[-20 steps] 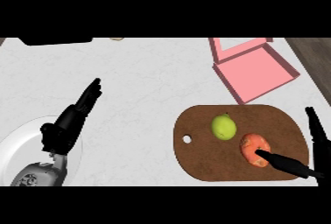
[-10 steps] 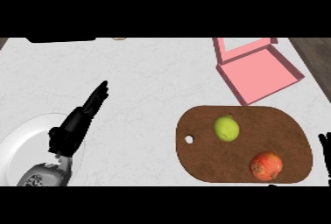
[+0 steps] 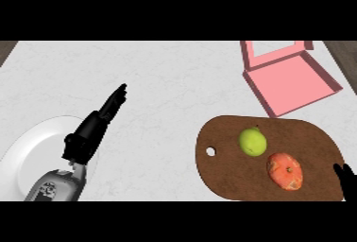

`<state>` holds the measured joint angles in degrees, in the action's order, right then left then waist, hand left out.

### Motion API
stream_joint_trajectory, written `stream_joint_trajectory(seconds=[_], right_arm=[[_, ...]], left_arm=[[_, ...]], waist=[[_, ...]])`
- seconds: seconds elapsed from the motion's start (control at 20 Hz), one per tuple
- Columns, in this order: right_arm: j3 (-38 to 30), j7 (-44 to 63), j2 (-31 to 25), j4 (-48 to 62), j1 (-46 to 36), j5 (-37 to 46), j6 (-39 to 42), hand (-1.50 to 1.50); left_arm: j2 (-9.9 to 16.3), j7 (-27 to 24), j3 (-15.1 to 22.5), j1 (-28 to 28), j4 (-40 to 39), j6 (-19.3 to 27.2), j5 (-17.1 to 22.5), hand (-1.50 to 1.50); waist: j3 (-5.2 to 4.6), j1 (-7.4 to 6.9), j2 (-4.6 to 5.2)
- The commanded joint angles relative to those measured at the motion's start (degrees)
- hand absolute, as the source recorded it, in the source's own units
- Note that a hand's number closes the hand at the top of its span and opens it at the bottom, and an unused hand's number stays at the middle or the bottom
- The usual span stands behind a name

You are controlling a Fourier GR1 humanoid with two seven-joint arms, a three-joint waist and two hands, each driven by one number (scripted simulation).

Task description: Pick the squash from the cutting board and place it in the cardboard box

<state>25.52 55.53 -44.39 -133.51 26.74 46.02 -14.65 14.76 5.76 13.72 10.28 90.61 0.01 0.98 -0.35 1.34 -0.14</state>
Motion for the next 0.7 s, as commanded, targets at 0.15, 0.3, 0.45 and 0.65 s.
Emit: stream_joint_trajectory(seconds=[0.15,0.3,0.45,0.65], right_arm=[[3.26,15.55,8.47,-5.69,-11.35,2.11,11.77,-1.5],[2.51,19.86,11.38,-5.76,-19.32,0.17,17.84,-1.5],[4.34,15.35,13.35,0.49,-14.04,4.31,14.41,-1.5],[1.42,14.39,17.21,7.72,-18.92,0.99,16.74,-1.5]], left_arm=[[-1.3,-0.6,-0.19,-0.18,-0.36,-0.95,-0.71,0.0],[-0.8,-2.1,-1.63,2.54,-4.36,-3.15,-0.24,0.0],[-1.71,2.53,-2.33,4.13,-1.31,-2.81,-0.28,0.0],[-2.69,-0.72,-2.42,4.7,-5.24,-2.86,-1.86,0.0]], waist=[[0.28,-1.64,0.16],[0.22,-1.8,0.31],[0.33,-1.2,0.07],[0.33,-1.44,0.23]])
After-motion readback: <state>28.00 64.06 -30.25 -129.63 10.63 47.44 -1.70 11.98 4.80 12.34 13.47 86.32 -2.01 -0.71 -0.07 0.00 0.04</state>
